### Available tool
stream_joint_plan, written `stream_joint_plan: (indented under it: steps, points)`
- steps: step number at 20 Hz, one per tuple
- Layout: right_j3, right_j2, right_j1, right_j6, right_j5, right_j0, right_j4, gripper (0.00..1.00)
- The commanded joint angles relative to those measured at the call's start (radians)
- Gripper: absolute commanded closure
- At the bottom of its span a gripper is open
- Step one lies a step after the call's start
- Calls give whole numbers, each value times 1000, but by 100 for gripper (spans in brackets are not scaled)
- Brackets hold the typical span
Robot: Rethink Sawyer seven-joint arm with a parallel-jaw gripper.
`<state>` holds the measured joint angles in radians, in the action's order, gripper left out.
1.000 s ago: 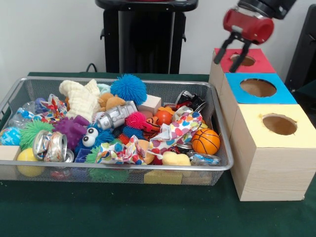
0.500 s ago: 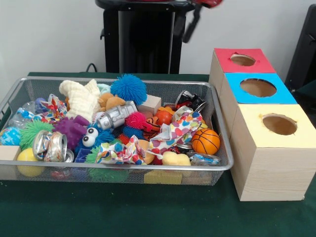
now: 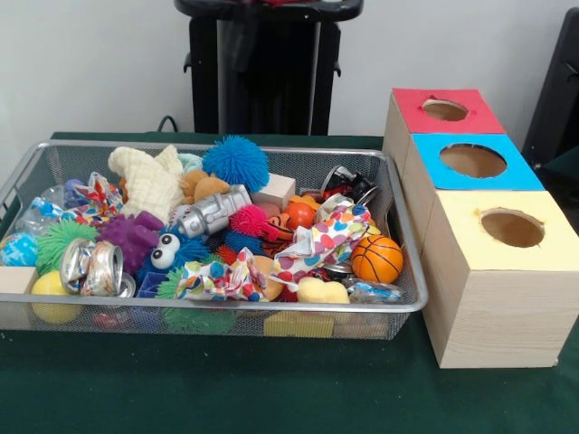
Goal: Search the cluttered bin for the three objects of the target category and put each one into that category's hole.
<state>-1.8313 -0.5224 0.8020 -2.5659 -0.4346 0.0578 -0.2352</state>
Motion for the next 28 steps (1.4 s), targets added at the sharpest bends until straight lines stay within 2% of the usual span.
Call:
stream_joint_plan:
  steps: [1,5,9,14,19,23,26,28]
  points:
    - [-89,234,8,325,19,-111,252,0]
    - [-66,270,-16,364,-6,-161,386,0]
    - [-56,312,-27,360,26,-211,506,0]
    - [-60,385,6,366,-20,-293,574,0]
    - [-73,453,28,347,-16,-377,624,0]
    - [-77,502,38,314,-29,-423,627,0]
    - [-154,615,71,201,51,-486,522,0]
    - [-126,602,107,142,9,-433,495,0]
